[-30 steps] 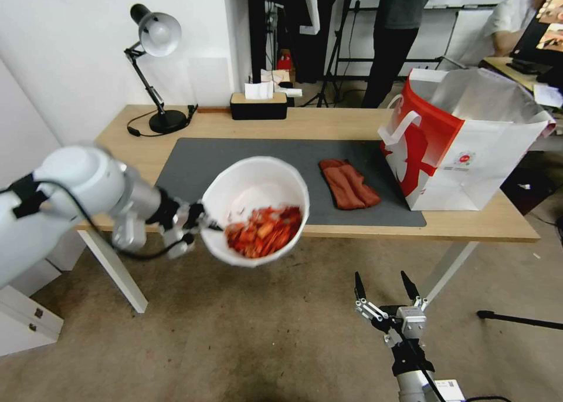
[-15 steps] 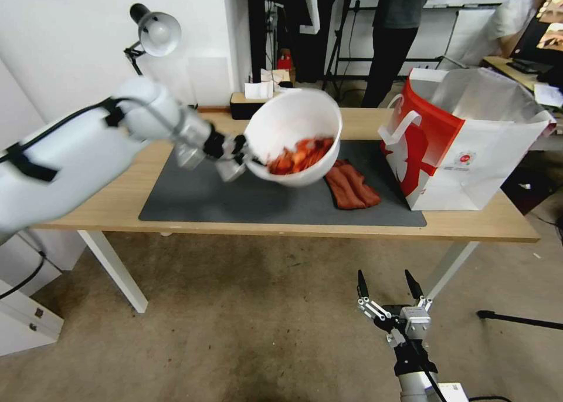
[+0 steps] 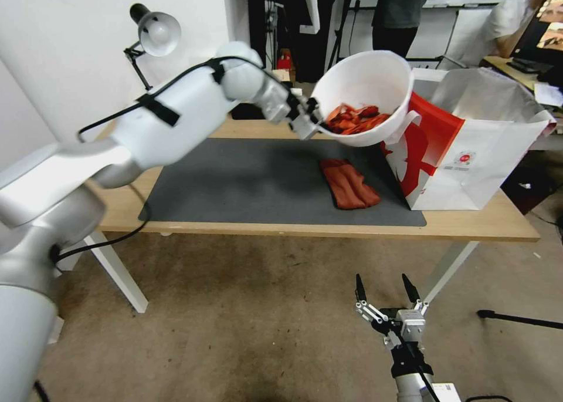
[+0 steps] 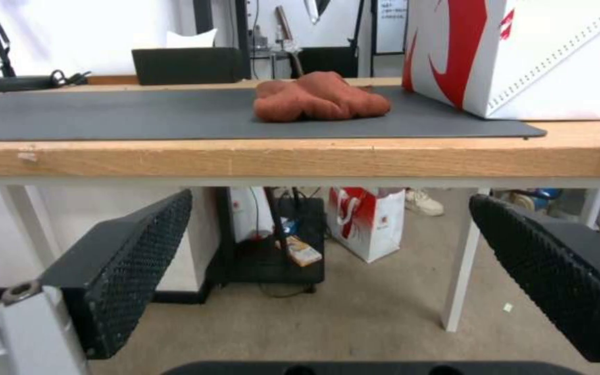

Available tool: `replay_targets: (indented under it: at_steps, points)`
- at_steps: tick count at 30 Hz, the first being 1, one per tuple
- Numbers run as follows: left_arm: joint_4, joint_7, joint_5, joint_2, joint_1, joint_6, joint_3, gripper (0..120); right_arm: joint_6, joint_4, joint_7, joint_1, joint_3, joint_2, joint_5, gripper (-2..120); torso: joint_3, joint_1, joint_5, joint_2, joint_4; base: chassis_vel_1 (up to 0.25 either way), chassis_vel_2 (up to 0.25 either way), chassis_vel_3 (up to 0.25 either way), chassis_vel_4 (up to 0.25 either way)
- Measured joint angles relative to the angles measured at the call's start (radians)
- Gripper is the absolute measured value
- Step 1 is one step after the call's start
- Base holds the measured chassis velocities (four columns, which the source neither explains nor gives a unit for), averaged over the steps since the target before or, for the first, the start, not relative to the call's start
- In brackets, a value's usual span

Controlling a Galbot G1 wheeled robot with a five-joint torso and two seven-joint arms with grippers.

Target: Sweep shrimp from table into container with towel, then put container into takeout bag.

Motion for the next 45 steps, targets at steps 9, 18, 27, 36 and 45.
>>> replay_targets:
  at_steps: [9, 18, 27, 36, 45]
  points:
    - [0.234, -0.061, 0.027, -0.18, -0.064, 0.001, -0.045, 0, 0.003, -0.006, -0.005, 0.003, 0.0, -0.005, 0.002, 100, 0.0, 0.0, -0.0001, 0.0, 0.0, 0.0, 0.0, 0.0, 0.0]
    - [0.302, -0.148, -0.025, -0.266, -0.109, 0.033, 0.009, 0, 0.012, -0.021, -0.016, 0.009, 0.011, -0.021, 0.024, 100, 0.0, 0.0, -0.0004, 0.0, 0.0005, 0.0, 0.0, 0.0, 0.0]
    - [0.203, -0.244, -0.183, -0.263, -0.132, 0.089, 0.146, 0, 0.009, -0.04, -0.022, 0.045, -0.005, -0.052, 0.046, 100, 0.0, 0.0, -0.0003, 0.0, 0.0003, 0.0, 0.0, 0.0, 0.0]
    - [0.213, -0.272, -0.192, -0.259, -0.155, 0.107, 0.207, 0, 0.014, -0.065, -0.035, 0.055, -0.012, -0.077, 0.066, 100, 0.0, 0.0, -0.0005, 0.0, 0.0004, 0.0, 0.0, 0.0, 0.0]
    - [0.189, -0.247, -0.183, -0.258, -0.135, 0.123, 0.281, 0, 0.016, -0.07, -0.037, 0.068, -0.02, -0.093, 0.073, 100, 0.0, 0.0, -0.0005, 0.0, 0.0004, 0.0, 0.0, 0.0, 0.0]
